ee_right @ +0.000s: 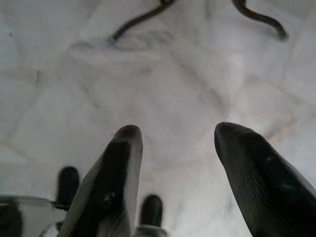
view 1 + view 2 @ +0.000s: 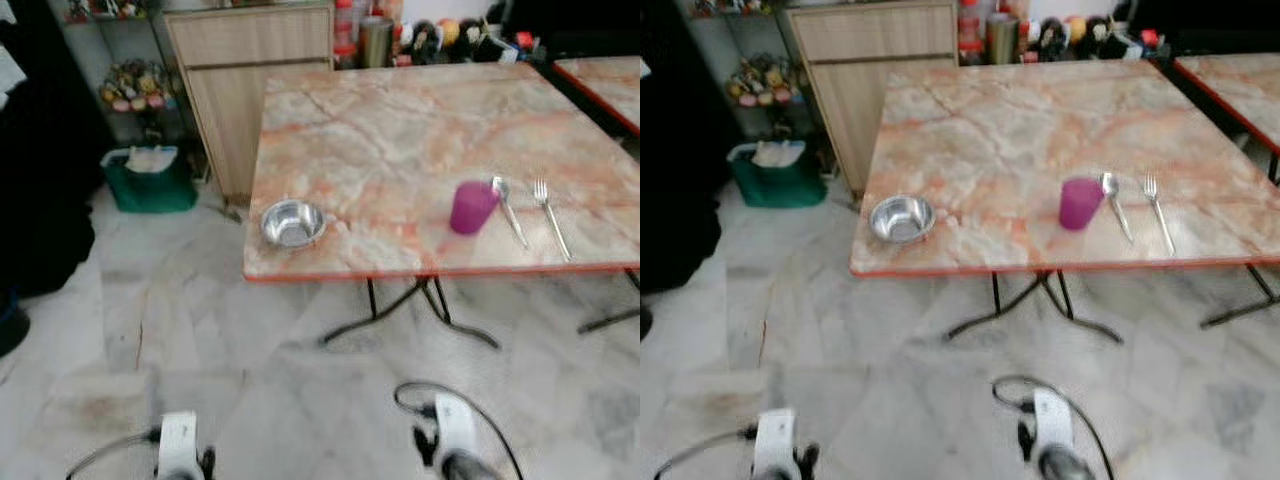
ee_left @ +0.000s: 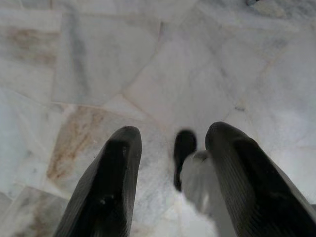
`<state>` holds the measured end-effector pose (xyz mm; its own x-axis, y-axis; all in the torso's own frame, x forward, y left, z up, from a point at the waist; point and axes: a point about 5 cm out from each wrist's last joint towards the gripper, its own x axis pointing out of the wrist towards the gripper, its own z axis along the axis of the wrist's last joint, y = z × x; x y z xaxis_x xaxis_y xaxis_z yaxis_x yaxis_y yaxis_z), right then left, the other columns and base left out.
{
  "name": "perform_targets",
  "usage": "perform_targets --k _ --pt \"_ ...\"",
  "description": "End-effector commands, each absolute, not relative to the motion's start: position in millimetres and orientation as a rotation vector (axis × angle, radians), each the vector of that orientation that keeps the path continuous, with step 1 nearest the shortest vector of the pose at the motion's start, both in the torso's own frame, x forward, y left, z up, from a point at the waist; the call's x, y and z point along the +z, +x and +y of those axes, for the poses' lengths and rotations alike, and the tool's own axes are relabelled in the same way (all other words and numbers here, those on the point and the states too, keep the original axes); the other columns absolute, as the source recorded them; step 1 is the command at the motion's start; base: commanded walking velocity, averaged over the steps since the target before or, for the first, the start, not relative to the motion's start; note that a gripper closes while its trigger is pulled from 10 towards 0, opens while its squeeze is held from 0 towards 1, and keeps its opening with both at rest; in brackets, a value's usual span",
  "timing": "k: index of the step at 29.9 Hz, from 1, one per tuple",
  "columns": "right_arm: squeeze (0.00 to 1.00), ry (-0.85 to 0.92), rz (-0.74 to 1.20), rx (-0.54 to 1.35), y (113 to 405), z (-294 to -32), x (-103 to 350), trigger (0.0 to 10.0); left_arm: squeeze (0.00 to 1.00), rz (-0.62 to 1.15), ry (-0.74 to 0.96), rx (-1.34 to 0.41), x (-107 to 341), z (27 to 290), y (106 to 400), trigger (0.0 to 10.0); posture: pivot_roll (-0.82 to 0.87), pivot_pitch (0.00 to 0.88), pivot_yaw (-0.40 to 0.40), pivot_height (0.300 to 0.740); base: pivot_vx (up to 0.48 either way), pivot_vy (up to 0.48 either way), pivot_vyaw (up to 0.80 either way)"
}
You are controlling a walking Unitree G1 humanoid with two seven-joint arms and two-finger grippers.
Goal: Setting the table
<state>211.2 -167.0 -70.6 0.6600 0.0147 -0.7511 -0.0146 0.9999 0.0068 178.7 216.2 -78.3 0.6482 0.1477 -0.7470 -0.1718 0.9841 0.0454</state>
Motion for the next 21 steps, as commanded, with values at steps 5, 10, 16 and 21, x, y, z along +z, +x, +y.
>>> perform_targets --k 5,10,16,21 --pt "0.0 0.007 0.863 0.028 207.3 -162.3 -73.1 10.0 0.0 0.86 -0.035 0.199 -79.8 218.4 175.4 10.0 0.13 0.078 0.004 0.74 0.277 0.0 0.0" --pt "0.0 0.003 0.865 0.031 206.6 -162.4 -73.6 10.0 0.0 0.862 -0.034 0.197 -80.1 218.1 174.9 10.0 0.13 0.069 0.003 0.74 0.277 0.0 0.0" --pt "0.0 -0.003 0.867 0.04 207.1 -161.5 -73.4 10.0 0.0 0.862 -0.033 0.195 -80.2 217.6 174.9 10.0 0.13 0.052 0.004 0.74 0.277 0.0 0.0" --pt "0.0 -0.005 0.862 0.044 208.9 -161.2 -72.4 10.0 0.0 0.863 -0.03 0.192 -80.3 217.2 174.8 10.0 0.13 0.045 0.003 0.74 0.277 0.0 0.0"
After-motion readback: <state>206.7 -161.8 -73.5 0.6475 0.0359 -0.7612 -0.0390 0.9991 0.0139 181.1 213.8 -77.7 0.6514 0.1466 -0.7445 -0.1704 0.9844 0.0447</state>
